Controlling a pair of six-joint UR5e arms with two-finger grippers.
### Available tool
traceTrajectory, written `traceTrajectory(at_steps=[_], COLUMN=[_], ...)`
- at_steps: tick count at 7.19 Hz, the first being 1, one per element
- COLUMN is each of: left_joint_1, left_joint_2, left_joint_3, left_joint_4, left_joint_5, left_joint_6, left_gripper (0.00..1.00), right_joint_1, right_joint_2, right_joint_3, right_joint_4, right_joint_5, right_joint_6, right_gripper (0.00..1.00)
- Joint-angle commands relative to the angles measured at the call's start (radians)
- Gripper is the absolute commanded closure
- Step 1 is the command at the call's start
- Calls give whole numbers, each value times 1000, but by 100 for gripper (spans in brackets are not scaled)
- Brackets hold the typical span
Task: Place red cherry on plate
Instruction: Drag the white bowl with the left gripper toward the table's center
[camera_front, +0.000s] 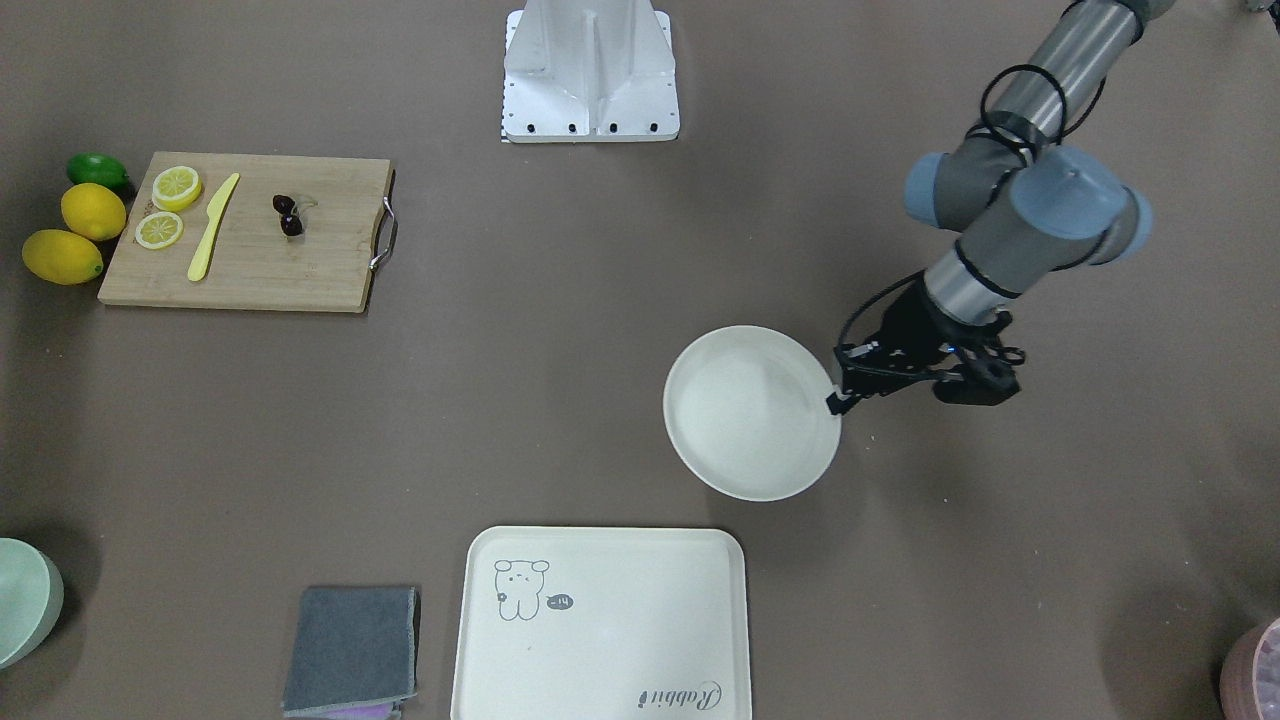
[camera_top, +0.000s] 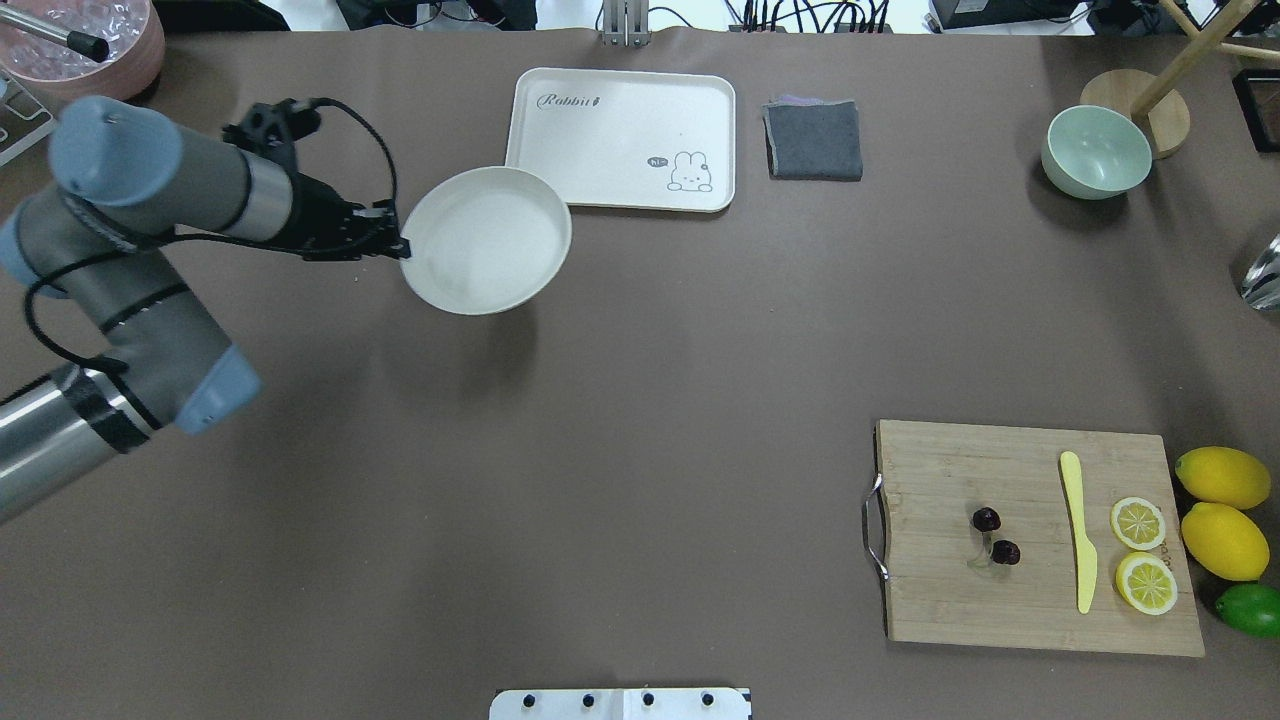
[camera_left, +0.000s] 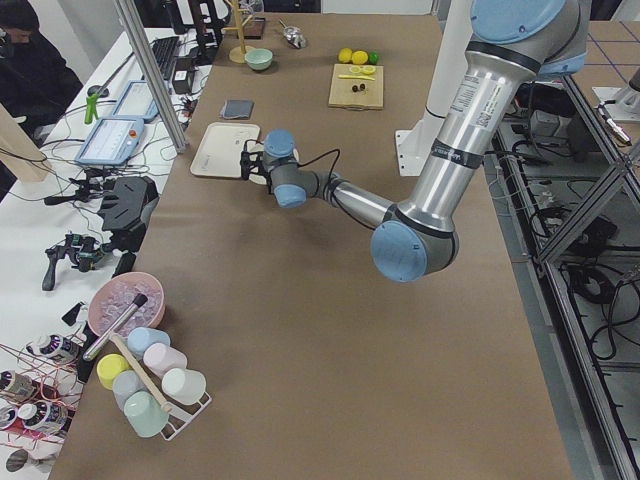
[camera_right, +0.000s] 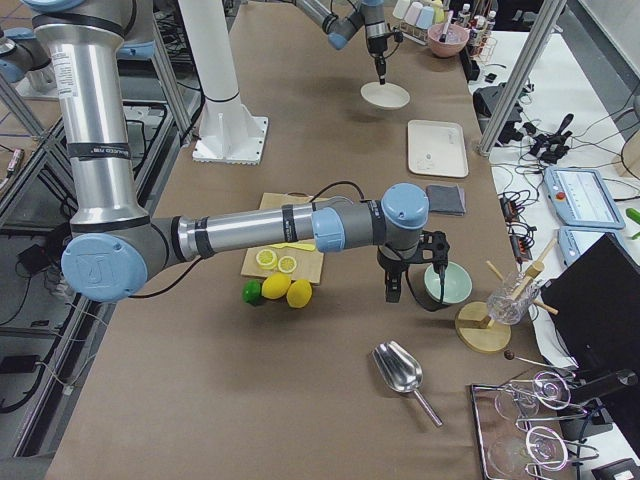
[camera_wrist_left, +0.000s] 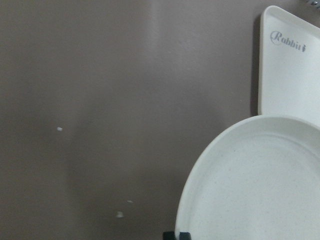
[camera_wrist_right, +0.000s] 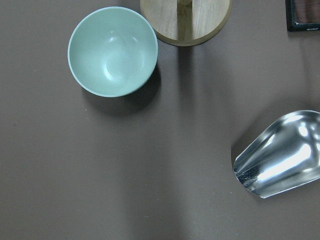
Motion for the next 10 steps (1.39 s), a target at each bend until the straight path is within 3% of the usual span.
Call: traceTrajectory(at_steps=[1, 3, 7, 8, 9, 10], left_joint_1=[161, 275, 332, 324, 301, 280], left_joint_2=[-71, -71, -56, -50, -50, -48], left_joint_3=[-133, -146, -141, -146, -150, -157], left_joint_4=[214, 252, 258, 258, 257, 255], left_joint_5=[174, 298, 363, 353, 350, 347], left_joint_6=[-62, -90, -84, -81, -81, -81], left_gripper=[100, 100, 100, 75, 20, 2], right_joint_1=[-6, -10, -157, -186, -226, -296], right_joint_2=[2, 13, 13, 5, -4, -30], right_joint_3=[7, 27, 220, 258, 298, 377], right_joint_4=[1, 1, -1, -4, -3, -1], right_joint_5=[2, 7, -13, -13, -15, -62], right_joint_6=[3, 9, 296, 332, 375, 461], right_gripper=[0, 0, 0, 0, 0, 0])
